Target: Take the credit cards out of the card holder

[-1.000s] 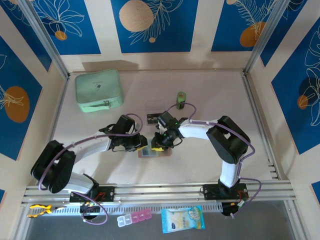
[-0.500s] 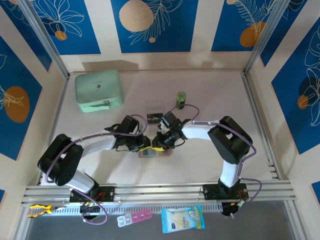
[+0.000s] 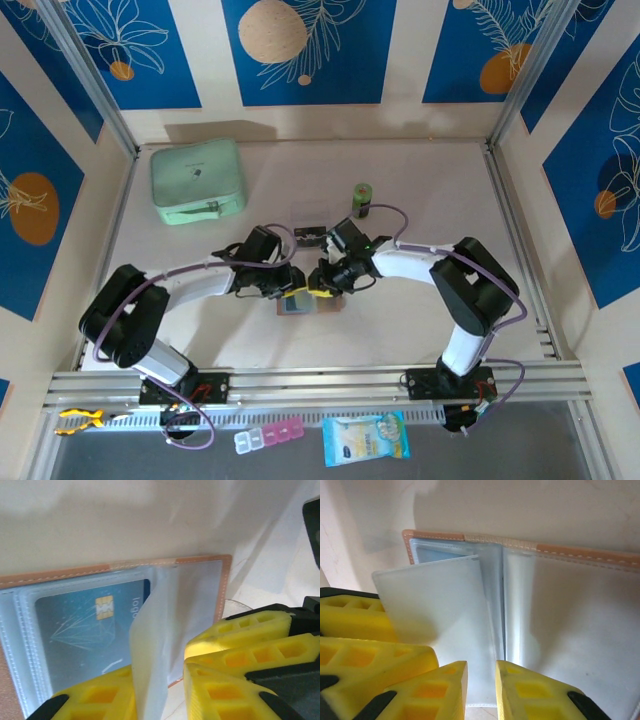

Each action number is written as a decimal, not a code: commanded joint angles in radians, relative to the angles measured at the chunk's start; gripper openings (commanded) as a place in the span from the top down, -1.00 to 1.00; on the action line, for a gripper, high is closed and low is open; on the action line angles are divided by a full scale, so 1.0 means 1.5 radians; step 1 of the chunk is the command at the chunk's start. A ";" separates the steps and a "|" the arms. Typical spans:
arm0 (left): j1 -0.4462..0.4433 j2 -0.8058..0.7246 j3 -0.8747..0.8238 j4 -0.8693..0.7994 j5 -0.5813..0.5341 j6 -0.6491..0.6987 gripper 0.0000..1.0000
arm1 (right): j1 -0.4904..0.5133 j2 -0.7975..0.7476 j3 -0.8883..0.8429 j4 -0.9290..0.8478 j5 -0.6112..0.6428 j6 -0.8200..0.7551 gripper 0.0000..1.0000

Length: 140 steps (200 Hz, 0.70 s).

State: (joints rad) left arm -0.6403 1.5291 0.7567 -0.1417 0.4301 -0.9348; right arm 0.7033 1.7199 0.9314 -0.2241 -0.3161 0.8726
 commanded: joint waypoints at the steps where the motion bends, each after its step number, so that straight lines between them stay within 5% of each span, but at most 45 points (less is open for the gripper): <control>1: -0.010 -0.008 0.029 -0.015 0.013 -0.001 0.44 | -0.009 -0.039 -0.013 -0.031 0.007 -0.005 0.55; 140: -0.061 0.102 0.144 -0.013 0.025 -0.005 0.17 | -0.094 -0.185 -0.036 -0.137 0.040 -0.058 0.54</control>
State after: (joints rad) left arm -0.7189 1.6516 0.9291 -0.1635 0.4450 -0.9356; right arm 0.5713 1.4738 0.8860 -0.3721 -0.2535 0.8150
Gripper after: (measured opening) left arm 0.410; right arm 0.232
